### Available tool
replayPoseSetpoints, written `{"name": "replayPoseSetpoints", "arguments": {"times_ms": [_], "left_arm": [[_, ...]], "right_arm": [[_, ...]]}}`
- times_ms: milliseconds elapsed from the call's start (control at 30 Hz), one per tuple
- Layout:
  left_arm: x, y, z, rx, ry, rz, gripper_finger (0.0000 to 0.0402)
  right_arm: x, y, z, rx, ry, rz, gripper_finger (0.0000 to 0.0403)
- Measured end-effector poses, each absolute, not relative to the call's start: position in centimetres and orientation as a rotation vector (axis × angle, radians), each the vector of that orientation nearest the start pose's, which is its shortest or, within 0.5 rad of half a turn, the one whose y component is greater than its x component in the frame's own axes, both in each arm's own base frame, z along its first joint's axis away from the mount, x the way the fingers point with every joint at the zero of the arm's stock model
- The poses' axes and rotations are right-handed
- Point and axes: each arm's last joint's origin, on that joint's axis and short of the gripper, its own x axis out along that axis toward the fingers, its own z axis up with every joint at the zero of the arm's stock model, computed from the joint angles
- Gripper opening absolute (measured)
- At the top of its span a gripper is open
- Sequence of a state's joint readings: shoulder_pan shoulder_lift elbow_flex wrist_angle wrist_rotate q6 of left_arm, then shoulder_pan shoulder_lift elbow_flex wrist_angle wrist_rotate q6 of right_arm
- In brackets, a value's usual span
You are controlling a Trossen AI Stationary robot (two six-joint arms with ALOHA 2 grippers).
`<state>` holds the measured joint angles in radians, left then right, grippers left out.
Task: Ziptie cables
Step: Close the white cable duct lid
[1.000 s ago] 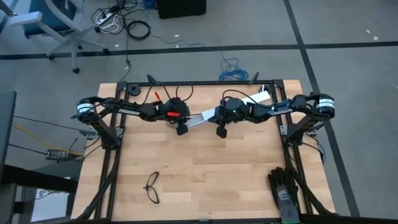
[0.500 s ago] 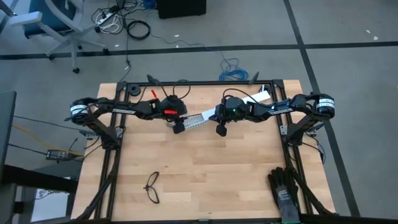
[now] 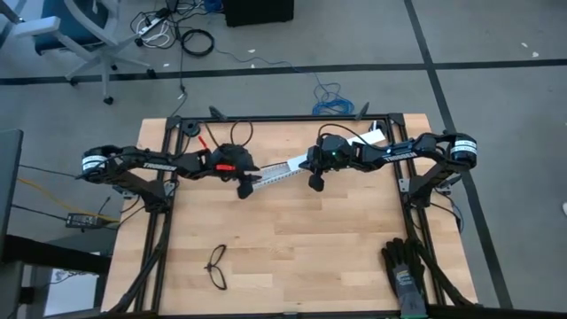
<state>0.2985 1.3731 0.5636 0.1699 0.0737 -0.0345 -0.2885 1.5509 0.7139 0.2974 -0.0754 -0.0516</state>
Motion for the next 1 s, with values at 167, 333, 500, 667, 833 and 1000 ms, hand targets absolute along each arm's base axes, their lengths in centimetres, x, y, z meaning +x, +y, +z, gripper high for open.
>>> {"name": "replayPoseSetpoints", "arguments": {"times_ms": [167, 333, 500, 667, 833, 1000], "left_arm": [[24.9, 7.4, 17.0, -0.141, 0.594, 0.230, 0.0157], [25.4, 7.4, 17.5, -0.122, 0.516, 0.225, 0.0157], [25.5, 7.5, 17.8, -0.096, 0.492, 0.216, 0.0157], [25.5, 7.5, 17.8, -0.095, 0.490, 0.215, 0.0167], [26.0, 7.6, 17.6, -0.093, 0.454, 0.216, 0.0218], [27.2, 7.2, 16.7, -0.101, 0.413, 0.179, 0.0286]], "right_arm": [[29.3, -8.7, 17.6, 0.065, 0.533, -0.130, 0.0000], [29.2, -8.7, 17.4, 0.112, 0.549, -0.113, 0.0000], [29.2, -8.6, 17.4, 0.110, 0.549, -0.134, 0.0000], [29.2, -8.7, 17.5, 0.107, 0.545, -0.143, 0.0000], [29.2, -8.8, 17.4, 0.101, 0.552, -0.142, 0.0000], [29.2, -8.7, 17.4, 0.090, 0.551, -0.139, 0.0000]]}}
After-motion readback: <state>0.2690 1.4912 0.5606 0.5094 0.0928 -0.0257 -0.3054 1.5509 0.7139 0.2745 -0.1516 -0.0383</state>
